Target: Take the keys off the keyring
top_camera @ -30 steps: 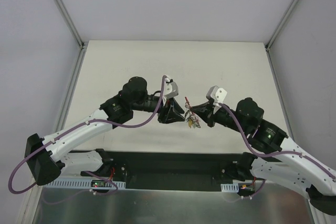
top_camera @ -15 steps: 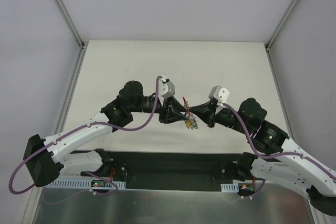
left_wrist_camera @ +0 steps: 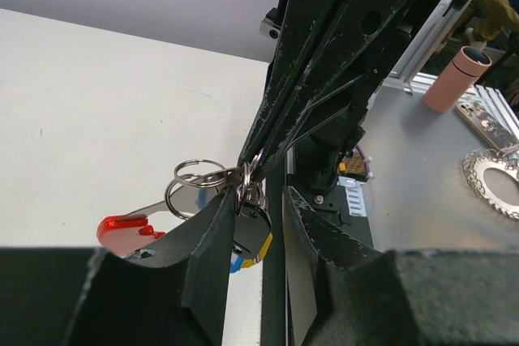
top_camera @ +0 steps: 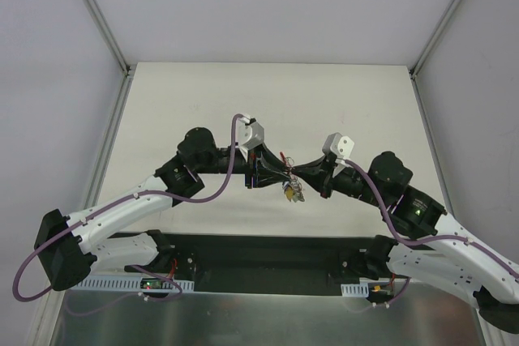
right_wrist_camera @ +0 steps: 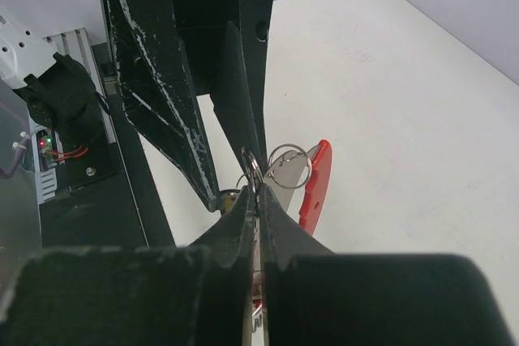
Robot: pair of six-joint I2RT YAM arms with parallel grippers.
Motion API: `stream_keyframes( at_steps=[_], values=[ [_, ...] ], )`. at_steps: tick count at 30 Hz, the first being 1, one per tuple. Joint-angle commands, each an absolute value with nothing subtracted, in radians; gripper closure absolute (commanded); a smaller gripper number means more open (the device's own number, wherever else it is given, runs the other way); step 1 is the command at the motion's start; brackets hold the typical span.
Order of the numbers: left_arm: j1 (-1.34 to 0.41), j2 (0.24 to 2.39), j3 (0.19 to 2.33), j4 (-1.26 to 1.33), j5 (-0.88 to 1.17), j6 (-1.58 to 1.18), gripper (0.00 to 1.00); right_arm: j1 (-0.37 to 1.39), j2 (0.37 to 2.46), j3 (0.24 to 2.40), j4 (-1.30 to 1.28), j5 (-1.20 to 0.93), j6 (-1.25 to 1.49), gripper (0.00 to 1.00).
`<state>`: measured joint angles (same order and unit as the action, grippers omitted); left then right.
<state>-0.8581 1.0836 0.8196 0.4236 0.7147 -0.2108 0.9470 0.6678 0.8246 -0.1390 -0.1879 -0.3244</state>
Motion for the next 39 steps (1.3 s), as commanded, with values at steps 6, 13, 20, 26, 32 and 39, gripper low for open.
stream_keyframes(
  at_steps=[6, 13, 20, 26, 32, 39],
  values=[
    [-0.865, 1.057, 0.79, 0.497, 0.767, -0.281, 0.71, 0.95, 0.657, 0.841, -0.035, -0.175, -0.316, 0.99],
    [-0.864, 1.042, 0.762, 0.511, 0.77, -0.295, 0.7, 0.951, 0.653, 0.834, -0.034, -0.166, -0.316, 0.99],
    [-0.864, 1.023, 0.747, 0.571, 0.769, -0.331, 0.73, 0.95, 0.655, 0.831, -0.032, -0.161, -0.313, 0.99],
    [-0.864, 1.029, 0.749, 0.586, 0.762, -0.337, 0.73, 0.95, 0.66, 0.828, -0.034, -0.169, -0.31, 0.99],
    [-0.864, 1.042, 0.752, 0.578, 0.741, -0.336, 0.71, 0.951, 0.658, 0.831, -0.035, -0.169, -0.311, 0.99],
    [-0.864, 1.055, 0.77, 0.555, 0.735, -0.334, 0.71, 0.951, 0.66, 0.831, -0.043, -0.17, -0.313, 0.99]
  ],
)
